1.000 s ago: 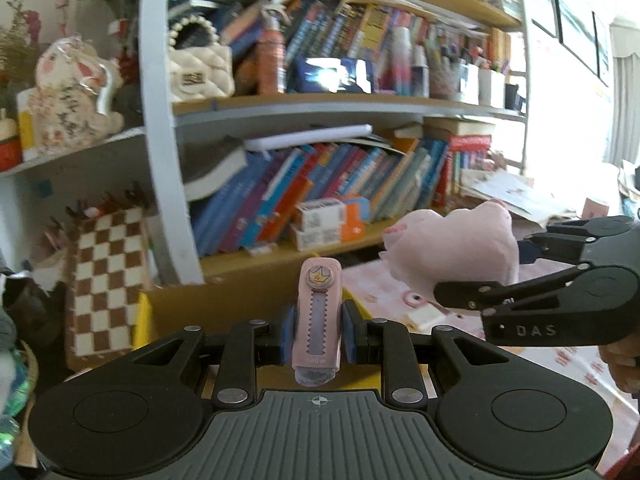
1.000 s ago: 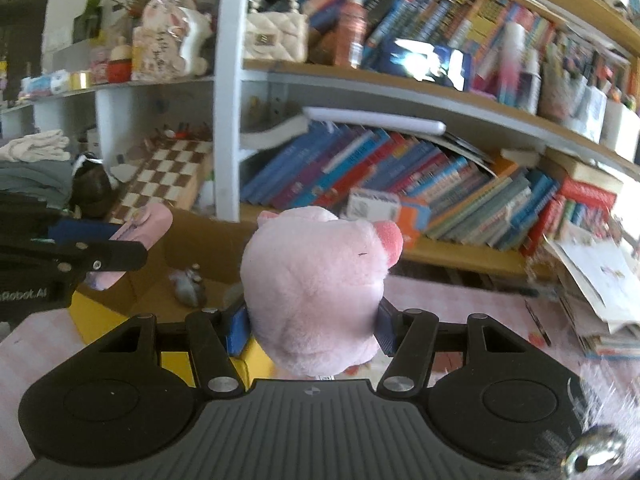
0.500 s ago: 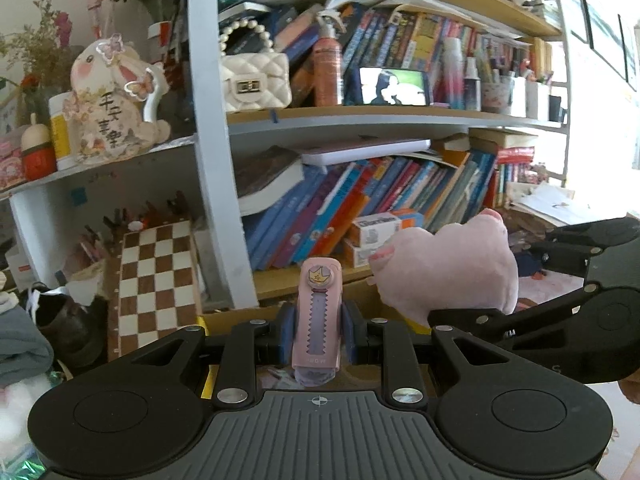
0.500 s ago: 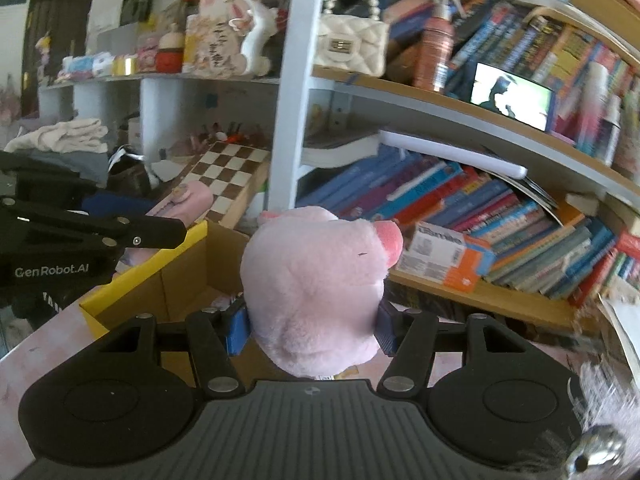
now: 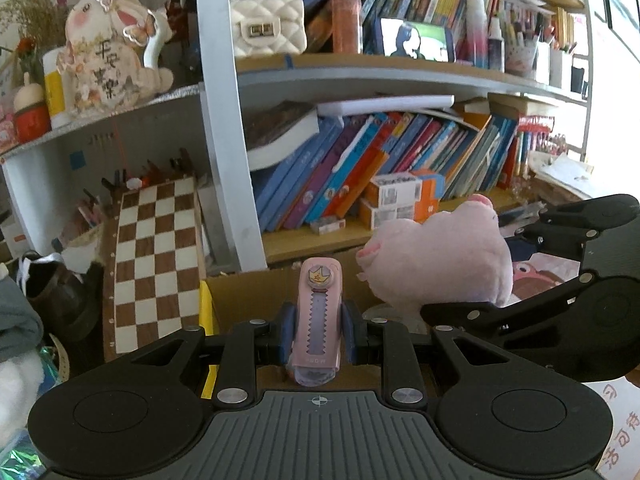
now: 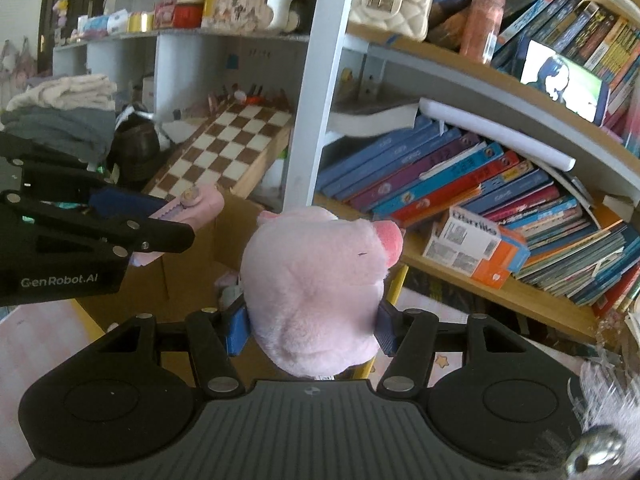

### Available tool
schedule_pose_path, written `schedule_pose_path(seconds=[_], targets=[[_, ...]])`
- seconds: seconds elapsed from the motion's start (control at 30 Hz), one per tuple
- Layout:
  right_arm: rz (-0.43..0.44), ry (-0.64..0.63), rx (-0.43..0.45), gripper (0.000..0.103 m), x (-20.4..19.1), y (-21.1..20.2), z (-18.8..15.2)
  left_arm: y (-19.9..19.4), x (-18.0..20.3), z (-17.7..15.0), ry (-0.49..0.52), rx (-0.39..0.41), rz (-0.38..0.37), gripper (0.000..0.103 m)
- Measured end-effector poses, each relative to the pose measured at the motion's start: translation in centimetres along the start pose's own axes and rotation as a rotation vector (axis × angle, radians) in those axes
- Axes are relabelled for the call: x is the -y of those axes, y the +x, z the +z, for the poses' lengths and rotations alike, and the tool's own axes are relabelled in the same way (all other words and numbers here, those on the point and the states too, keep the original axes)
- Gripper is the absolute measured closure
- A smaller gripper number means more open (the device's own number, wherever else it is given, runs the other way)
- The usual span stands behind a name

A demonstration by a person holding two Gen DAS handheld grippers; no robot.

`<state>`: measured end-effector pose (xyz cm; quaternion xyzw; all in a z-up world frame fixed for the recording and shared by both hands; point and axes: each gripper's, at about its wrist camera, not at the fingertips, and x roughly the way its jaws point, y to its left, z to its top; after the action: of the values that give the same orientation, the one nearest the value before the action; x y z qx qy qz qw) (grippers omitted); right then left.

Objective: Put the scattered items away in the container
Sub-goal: 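Lift and carry the plush pig and box cutter over the yellow box with both tools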

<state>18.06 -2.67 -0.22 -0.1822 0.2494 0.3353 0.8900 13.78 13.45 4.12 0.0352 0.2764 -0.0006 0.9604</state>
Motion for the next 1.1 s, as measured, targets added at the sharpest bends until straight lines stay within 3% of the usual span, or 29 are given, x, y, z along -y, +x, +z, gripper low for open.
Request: schedule_pose_path(seconds=[0.5, 1.1], targets=[[0.026, -0.064, -0.062, 0.046, 0.0, 3.3, -1.1, 3.8, 0.5, -1.2, 0.050, -0.107, -0.005, 0.079], [0.120, -0.142, -0.202, 0.045, -0.9, 7.3, -1.6, 7.1, 0.9, -2.6, 0.114, -0.254, -0.016, 0.079]])
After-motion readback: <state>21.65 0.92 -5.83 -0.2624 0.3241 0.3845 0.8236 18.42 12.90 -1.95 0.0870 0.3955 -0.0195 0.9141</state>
